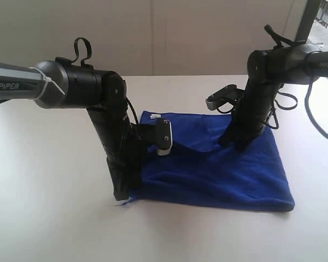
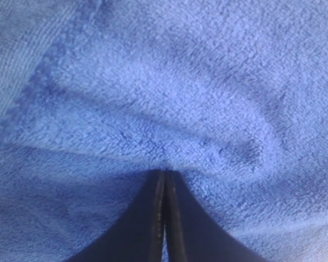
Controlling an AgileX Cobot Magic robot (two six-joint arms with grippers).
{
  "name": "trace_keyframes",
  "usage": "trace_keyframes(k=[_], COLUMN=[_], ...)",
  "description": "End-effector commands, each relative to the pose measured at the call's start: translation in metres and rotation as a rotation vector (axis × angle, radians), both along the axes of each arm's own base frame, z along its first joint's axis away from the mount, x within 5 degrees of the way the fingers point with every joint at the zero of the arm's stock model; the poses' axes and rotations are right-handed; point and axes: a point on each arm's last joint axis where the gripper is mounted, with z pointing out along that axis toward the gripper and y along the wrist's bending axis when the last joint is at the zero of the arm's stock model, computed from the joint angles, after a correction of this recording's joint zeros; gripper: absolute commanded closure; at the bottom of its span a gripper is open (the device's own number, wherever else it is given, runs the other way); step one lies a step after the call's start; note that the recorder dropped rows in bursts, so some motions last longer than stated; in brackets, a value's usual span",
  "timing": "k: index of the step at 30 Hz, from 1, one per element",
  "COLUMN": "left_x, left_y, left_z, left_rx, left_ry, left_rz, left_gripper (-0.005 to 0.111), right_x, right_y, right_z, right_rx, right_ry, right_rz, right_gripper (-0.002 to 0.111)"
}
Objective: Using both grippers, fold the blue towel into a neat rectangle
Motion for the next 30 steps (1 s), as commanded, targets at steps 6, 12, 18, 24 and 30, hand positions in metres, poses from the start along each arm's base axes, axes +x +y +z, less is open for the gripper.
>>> trace_keyframes(k=[6, 12, 18, 24, 30], left_x=[-0.0024, -0.0012, -0.0014, -0.0040, -0.0079], left_y=[0.0025, 0.0018, 0.0003, -0.0011, 0.0018], left_z=[0.0031, 0.0032, 0.0036, 0.0041, 0.0034], left_rx=[0.002, -0.006, -0.022, -0.039, -0.006], left_ry=[0.011, -0.002, 0.004, 0.032, 0.071], left_rz=[-0.001, 0.003, 0.013, 0.005, -0.013], left_gripper=[0.075, 0.065, 0.089, 0.107, 0.107], right_x=[-0.0001, 0.0001, 0.0007, 0.0007, 0.0007], right_y=[0.0011, 0.0011, 0.0012, 0.0012, 0.0012], right_z=[-0.0184, -0.0184, -0.0183, -0.0183, -0.0183], right_rx=[0.003, 0.003, 0.004, 0.004, 0.004], right_ry=[0.028, 0.026, 0.019, 0.019, 0.019], right_rz=[-0.005, -0.005, -0.005, -0.005, -0.005], right_gripper=[0.108, 0.108, 0.108, 0.108, 0.108])
